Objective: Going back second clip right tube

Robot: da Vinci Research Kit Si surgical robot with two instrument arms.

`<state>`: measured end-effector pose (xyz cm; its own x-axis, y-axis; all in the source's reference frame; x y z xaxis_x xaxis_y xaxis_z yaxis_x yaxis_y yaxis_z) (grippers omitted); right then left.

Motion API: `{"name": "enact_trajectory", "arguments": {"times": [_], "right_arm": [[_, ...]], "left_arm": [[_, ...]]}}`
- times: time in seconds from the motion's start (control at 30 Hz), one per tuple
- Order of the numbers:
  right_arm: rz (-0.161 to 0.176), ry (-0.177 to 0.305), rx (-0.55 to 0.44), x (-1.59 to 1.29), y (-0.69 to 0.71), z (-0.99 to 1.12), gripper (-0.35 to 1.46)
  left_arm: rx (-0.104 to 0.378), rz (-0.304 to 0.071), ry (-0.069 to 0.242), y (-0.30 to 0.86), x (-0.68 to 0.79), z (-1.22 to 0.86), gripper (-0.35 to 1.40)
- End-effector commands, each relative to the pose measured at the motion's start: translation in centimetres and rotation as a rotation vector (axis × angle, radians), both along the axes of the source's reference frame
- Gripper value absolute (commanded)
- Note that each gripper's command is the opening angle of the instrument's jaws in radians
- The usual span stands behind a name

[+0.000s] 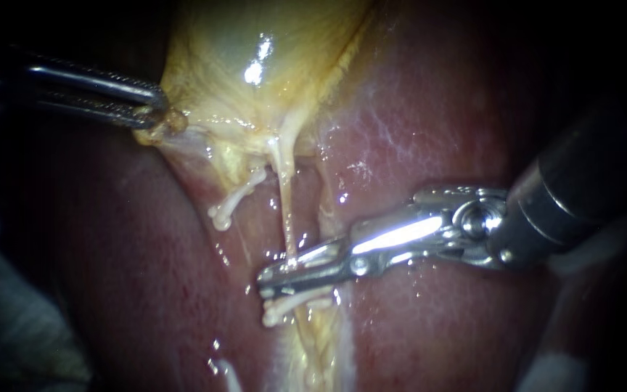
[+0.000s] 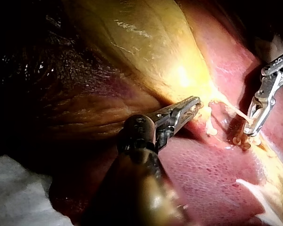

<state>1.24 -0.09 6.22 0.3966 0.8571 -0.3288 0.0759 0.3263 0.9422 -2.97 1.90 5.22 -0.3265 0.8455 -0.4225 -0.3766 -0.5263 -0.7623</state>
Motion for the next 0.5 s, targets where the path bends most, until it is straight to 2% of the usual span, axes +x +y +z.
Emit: {"name": "enact_trajectory", "arguments": {"times": [0.03, 0.07, 0.17, 0.37, 0.5], "right_arm": [[0.003, 0.006, -0.005, 0.02, -0.01, 0.01, -0.19], [-0.005, 0.026, -0.062, 0.04, -0.01, 0.05, 0.00], [-0.006, 0.051, -0.159, 0.10, -0.04, 0.15, 0.33], [0.032, 0.042, -0.263, 0.14, -0.07, 0.45, 0.45], [0.040, 0.044, -0.308, 0.07, -0.01, 0.54, 0.46]], "left_arm": [[0.000, 0.000, 0.000, 0.00, 0.00, 0.00, -0.35], [0.000, 0.000, 0.000, 0.00, 0.00, 0.00, -0.35], [0.000, 0.000, 0.000, 0.00, 0.00, 0.00, -0.35], [0.000, 0.001, 0.000, 0.00, 0.00, 0.02, -0.35], [-0.001, 0.001, 0.000, 0.00, 0.00, 0.03, -0.35]]}}
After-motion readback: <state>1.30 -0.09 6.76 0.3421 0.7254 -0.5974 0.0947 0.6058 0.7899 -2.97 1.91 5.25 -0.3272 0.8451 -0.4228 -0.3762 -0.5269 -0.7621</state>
